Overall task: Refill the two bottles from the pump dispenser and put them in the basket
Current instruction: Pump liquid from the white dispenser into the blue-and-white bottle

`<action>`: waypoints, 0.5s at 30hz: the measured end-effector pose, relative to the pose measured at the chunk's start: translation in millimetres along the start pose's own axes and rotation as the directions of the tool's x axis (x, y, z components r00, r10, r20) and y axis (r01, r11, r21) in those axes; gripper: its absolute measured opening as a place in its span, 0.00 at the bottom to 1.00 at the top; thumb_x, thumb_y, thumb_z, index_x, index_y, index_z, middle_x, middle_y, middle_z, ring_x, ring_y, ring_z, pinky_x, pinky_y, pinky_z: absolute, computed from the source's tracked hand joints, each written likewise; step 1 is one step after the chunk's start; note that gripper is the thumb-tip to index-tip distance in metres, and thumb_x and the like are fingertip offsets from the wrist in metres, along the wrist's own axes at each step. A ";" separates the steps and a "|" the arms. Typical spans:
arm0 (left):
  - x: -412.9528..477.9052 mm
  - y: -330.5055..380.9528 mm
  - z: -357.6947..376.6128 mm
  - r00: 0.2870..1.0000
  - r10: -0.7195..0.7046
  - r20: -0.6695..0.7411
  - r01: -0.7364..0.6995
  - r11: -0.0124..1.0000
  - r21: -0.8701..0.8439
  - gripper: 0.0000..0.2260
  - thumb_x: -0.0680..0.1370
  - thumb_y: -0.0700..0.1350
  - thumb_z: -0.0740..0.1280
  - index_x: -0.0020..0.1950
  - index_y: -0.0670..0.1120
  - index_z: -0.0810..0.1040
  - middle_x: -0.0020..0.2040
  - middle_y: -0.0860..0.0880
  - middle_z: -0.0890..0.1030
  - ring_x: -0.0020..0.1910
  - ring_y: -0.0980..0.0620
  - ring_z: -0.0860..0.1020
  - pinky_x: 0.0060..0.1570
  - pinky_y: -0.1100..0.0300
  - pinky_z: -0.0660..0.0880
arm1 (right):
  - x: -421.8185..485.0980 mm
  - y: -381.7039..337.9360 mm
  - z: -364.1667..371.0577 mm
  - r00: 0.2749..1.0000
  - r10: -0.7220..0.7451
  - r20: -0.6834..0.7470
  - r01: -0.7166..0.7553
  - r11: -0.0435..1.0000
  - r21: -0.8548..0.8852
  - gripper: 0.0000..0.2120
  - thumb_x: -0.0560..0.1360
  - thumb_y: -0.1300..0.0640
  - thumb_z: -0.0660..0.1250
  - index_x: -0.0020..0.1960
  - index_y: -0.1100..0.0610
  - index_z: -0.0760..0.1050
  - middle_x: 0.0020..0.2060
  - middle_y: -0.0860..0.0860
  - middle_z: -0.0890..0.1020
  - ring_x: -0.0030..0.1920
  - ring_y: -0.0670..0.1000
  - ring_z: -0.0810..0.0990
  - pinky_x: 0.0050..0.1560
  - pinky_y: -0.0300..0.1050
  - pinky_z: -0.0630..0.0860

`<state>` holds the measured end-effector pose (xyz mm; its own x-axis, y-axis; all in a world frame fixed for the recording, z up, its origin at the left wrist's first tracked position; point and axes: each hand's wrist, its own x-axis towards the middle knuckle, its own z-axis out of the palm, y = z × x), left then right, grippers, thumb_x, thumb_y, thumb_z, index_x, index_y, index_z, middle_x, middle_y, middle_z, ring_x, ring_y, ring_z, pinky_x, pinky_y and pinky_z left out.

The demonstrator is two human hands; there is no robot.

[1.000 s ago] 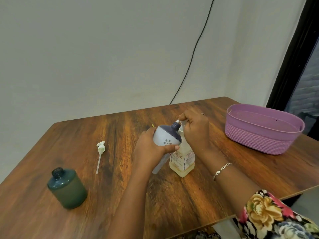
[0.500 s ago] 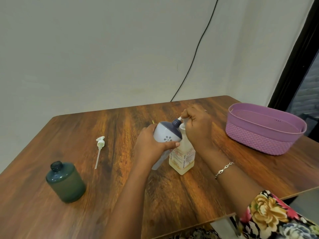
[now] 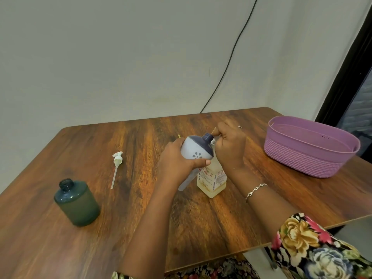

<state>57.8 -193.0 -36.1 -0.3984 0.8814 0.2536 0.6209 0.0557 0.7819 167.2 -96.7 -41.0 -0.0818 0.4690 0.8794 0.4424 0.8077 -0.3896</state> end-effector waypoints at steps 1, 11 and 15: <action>-0.1 0.5 -0.6 1.000 -0.002 0.001 0.002 1.000 -0.001 0.33 0.61 0.57 0.77 0.62 0.49 0.73 0.55 0.49 0.76 0.52 0.50 0.74 0.52 0.49 0.75 | 2.4 -1.0 -2.5 1.000 0.016 0.006 -0.016 1.000 0.017 0.09 0.64 0.71 0.57 0.29 0.64 0.72 0.27 0.56 0.74 0.29 0.53 0.71 0.31 0.42 0.66; 1.6 1.2 0.9 1.000 0.016 0.020 -0.016 1.000 -0.019 0.34 0.61 0.56 0.78 0.63 0.49 0.72 0.55 0.49 0.76 0.52 0.50 0.75 0.52 0.49 0.75 | 5.8 -1.7 -3.9 1.000 -0.031 -0.001 0.031 0.999 0.019 0.10 0.64 0.70 0.55 0.28 0.63 0.71 0.27 0.56 0.74 0.27 0.55 0.72 0.27 0.49 0.70; 1.3 -1.0 -0.1 1.000 0.010 0.017 -0.010 1.000 -0.002 0.33 0.61 0.56 0.78 0.63 0.49 0.73 0.55 0.49 0.76 0.53 0.49 0.75 0.52 0.49 0.75 | 2.6 -0.1 -4.3 1.000 -0.012 0.017 0.012 0.999 0.030 0.10 0.63 0.72 0.56 0.28 0.63 0.71 0.27 0.55 0.73 0.28 0.54 0.72 0.27 0.46 0.69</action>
<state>56.6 -192.0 -36.5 -0.3807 0.8896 0.2523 0.6237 0.0456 0.7803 170.8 -97.1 -37.5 -0.1024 0.4650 0.8794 0.4140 0.8237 -0.3874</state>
